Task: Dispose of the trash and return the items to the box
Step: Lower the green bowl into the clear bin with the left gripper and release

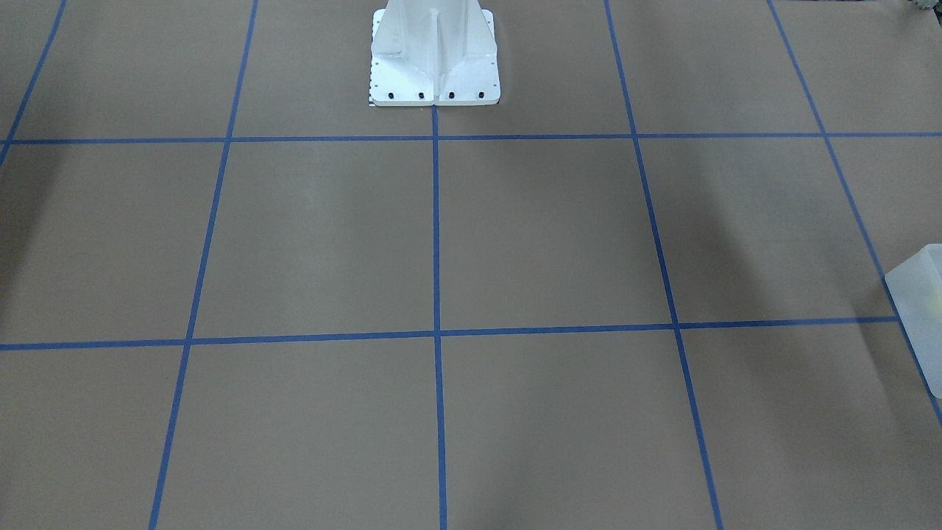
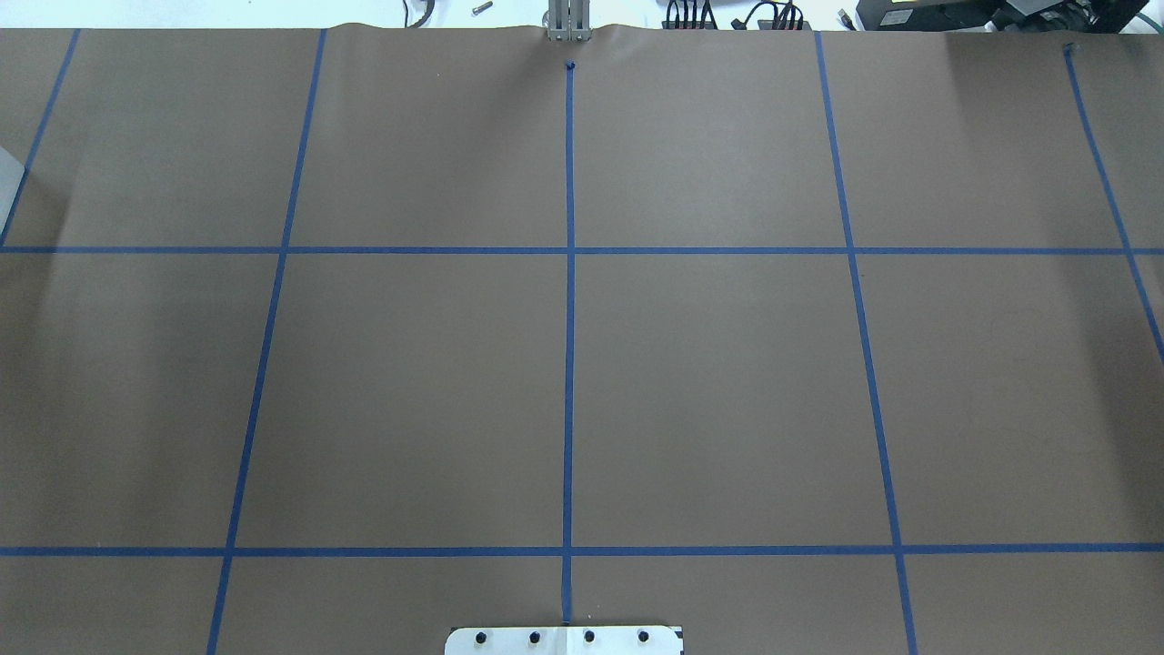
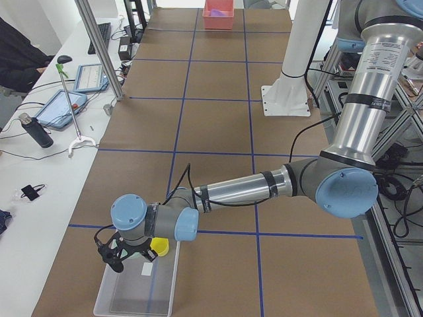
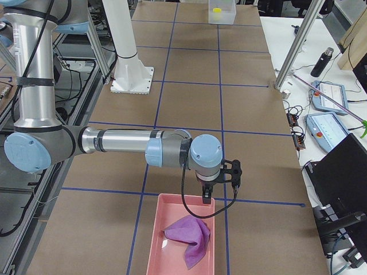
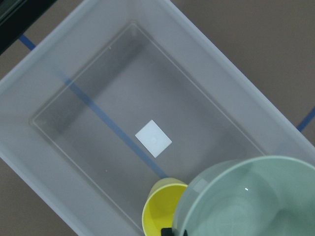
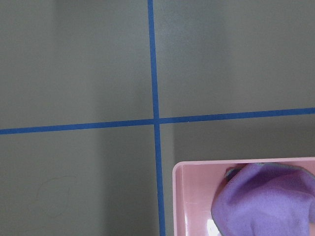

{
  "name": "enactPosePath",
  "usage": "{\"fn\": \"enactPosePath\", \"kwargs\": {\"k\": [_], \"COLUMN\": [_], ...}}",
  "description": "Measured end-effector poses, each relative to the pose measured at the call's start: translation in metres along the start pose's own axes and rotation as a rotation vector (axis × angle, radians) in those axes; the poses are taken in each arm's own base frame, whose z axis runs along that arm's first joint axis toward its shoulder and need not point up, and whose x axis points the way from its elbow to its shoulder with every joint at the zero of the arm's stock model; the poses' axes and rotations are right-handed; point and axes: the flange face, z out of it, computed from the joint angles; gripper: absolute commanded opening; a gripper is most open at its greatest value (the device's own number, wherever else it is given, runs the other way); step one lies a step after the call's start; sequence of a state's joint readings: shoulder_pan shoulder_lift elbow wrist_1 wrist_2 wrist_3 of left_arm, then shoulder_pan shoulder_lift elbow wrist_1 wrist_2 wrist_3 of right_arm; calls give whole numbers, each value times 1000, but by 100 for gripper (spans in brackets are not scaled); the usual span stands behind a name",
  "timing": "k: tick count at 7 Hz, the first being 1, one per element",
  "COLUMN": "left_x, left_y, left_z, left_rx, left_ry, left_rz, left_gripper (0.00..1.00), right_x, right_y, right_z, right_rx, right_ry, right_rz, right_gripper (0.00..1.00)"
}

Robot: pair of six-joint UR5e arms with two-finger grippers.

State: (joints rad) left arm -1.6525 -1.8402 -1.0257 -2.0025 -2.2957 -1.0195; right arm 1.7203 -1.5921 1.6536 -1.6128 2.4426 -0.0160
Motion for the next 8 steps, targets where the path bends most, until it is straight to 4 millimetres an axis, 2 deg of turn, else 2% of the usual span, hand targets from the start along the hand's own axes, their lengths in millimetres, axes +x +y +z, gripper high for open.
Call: {"fn": "enactPosePath", "kwargs": {"k": [2,3,5,6,8], "left_x": [-8,-7,7,5,0], "left_y": [-18,-17,18,33,43], "left_z": [17,28,76,95,107], "left_rx": [83,106,116,114,98], "left_ry": [-8,-31,-94,-110,-132], "left_rz": [-158,-178,-99,-40,36], "left_gripper": [0,0,0,0,0], "right_x": [-5,-8,-14,-16,-19], "right_y": [-2,-2,-2,-2,-2], "right_z": [-1,-2,-7,-8,-12], "right_rx": [3,5,14,17,23], "right_ry": [1,1,0,-1,0], "right_rz": [-9,-13,-25,-29,-35], "right_gripper": [100,100,100,100,100]}}
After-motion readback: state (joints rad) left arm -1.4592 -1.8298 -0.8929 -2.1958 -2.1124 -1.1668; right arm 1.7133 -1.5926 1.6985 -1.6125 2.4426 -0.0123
